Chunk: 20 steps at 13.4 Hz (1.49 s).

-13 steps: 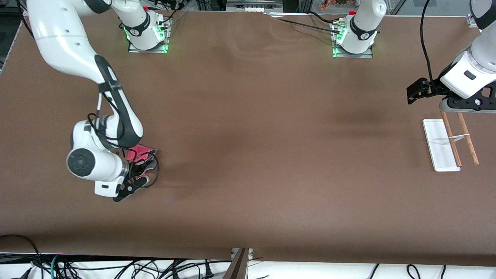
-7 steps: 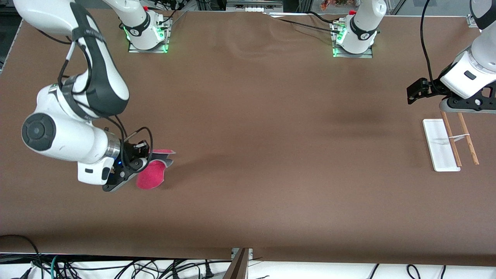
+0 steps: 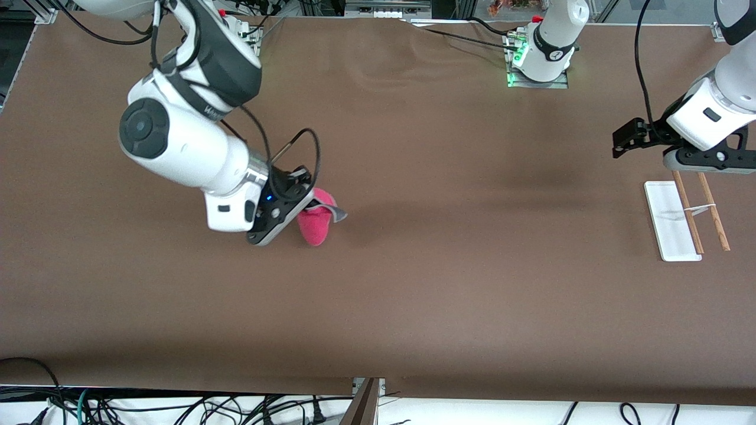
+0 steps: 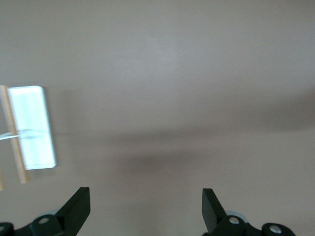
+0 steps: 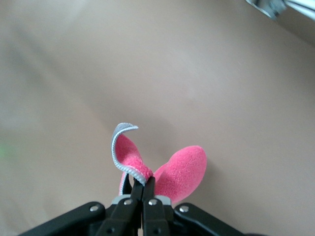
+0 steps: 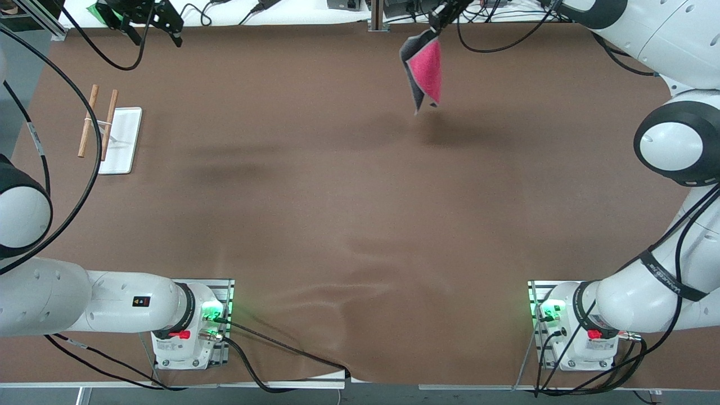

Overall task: Pass towel and hang on rack
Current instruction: 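Lift the towel with the right gripper toward the table's middle, then grasp the towel with the left gripper beside the right gripper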

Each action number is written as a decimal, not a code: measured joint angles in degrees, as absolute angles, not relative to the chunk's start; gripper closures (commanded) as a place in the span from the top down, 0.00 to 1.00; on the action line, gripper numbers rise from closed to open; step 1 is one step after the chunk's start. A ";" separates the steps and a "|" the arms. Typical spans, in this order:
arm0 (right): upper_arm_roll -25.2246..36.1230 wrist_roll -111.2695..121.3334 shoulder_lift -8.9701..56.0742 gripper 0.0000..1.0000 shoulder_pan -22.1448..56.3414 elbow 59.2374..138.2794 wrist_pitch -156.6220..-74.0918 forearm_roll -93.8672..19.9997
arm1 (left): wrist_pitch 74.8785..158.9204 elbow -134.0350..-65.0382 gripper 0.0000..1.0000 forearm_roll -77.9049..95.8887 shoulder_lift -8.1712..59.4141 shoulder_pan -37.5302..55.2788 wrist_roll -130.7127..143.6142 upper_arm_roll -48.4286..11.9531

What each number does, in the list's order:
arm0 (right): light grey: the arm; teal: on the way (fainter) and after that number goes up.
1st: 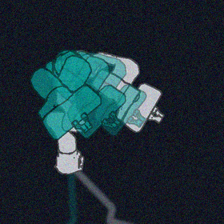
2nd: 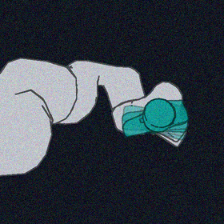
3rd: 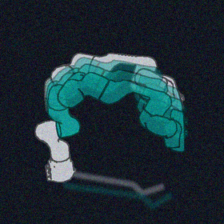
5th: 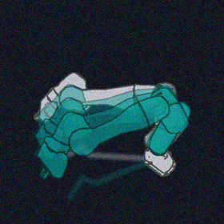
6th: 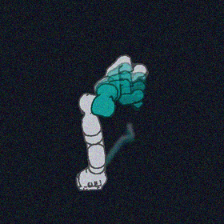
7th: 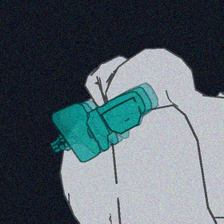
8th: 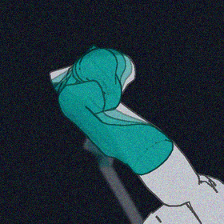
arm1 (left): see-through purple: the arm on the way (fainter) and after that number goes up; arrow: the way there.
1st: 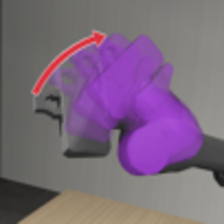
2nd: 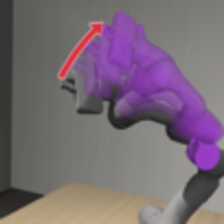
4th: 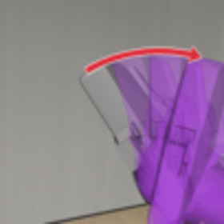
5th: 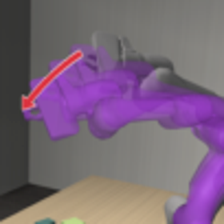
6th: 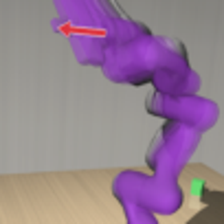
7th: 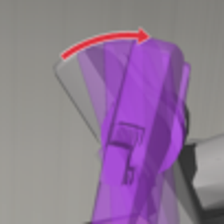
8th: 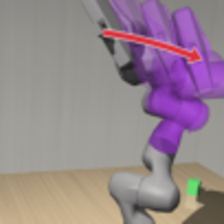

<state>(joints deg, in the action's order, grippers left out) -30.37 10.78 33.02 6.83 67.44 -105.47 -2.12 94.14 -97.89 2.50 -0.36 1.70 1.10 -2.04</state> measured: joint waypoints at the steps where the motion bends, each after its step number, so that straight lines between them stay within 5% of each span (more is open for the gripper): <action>1: -30.78 10.59 33.01 0.00 7.68 67.34 -106.71 -2.12 | 94.16 -97.89 1.00 4.07 0.07 1.80 1.07 -2.23; 9: -30.94 9.72 33.47 0.00 16.26 67.37 -114.92 -2.12 | 94.21 -97.77 1.00 27.98 6.71 2.78 -9.25 -3.02; 20: -30.91 9.67 37.05 0.00 22.76 67.54 -123.15 -2.12 | 92.14 -97.84 0.99 51.42 16.07 4.70 -60.05 -4.34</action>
<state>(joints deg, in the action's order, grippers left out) -30.91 9.67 37.05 22.76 67.54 -123.15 -2.12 92.14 -97.84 51.42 16.07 4.70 -60.05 -4.34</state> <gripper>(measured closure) 0.982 0.000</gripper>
